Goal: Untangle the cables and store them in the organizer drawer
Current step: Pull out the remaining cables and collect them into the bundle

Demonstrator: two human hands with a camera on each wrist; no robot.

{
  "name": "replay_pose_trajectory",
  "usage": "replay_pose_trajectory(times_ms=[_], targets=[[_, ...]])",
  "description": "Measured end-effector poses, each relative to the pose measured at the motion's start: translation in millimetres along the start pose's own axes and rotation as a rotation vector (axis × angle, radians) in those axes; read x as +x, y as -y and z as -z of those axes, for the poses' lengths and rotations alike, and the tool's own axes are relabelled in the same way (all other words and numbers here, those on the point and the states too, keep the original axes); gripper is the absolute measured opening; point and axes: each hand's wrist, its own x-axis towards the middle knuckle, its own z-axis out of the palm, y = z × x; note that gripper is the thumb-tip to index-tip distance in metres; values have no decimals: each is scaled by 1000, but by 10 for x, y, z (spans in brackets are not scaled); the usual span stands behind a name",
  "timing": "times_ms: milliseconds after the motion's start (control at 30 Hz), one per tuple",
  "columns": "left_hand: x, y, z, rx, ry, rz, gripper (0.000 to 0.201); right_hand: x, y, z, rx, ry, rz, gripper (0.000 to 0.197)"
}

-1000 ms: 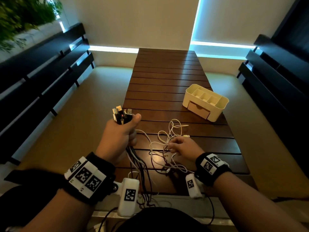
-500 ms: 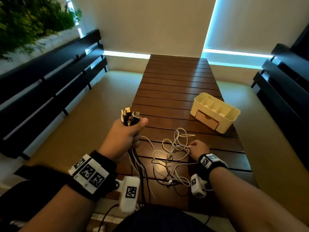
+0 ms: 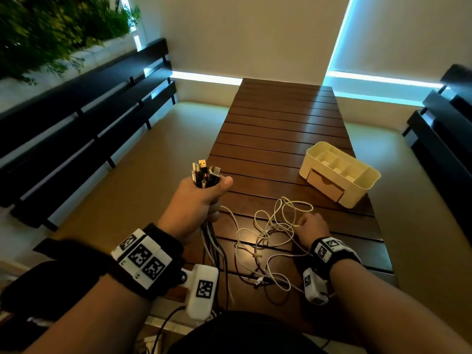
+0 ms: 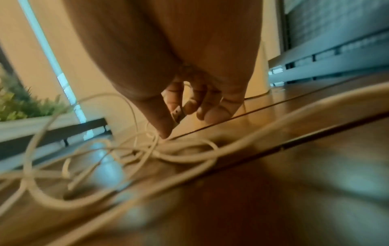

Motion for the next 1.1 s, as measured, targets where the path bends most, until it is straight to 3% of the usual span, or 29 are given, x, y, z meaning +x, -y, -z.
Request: replay_pose_trajectory(times_ms=[100, 167, 333, 400, 500, 600, 733, 1000, 1100], targets=[[36, 12, -34, -15, -1, 0, 15, 8, 27, 164, 373, -38, -67, 2], [68, 21, -59, -24, 1, 0, 15, -23, 118, 343, 550, -113, -31, 2], [160, 60, -123, -16, 18, 24, 13, -259, 575, 939, 891, -352, 203, 6], [197, 80, -143, -21, 20, 24, 13, -377, 731, 1097, 977, -380, 312, 10], [247, 109, -167, -36, 22, 17, 14, -477, 830, 1136, 970, -328, 379, 13], [276, 119, -171, -31, 22, 14, 15, -529, 849, 1088, 868, -226, 325, 23], [296, 119, -152, -39, 25, 4, 17, -706, 983, 1085, 1027, -26, 258, 37], [287, 100, -205, -98, 117, -45, 20, -1050, 1206, 1008, 1068, 161, 524, 23], [272, 103, -242, -100, 109, -70, 21, -1160, 1272, 967, 1054, 168, 568, 21]])
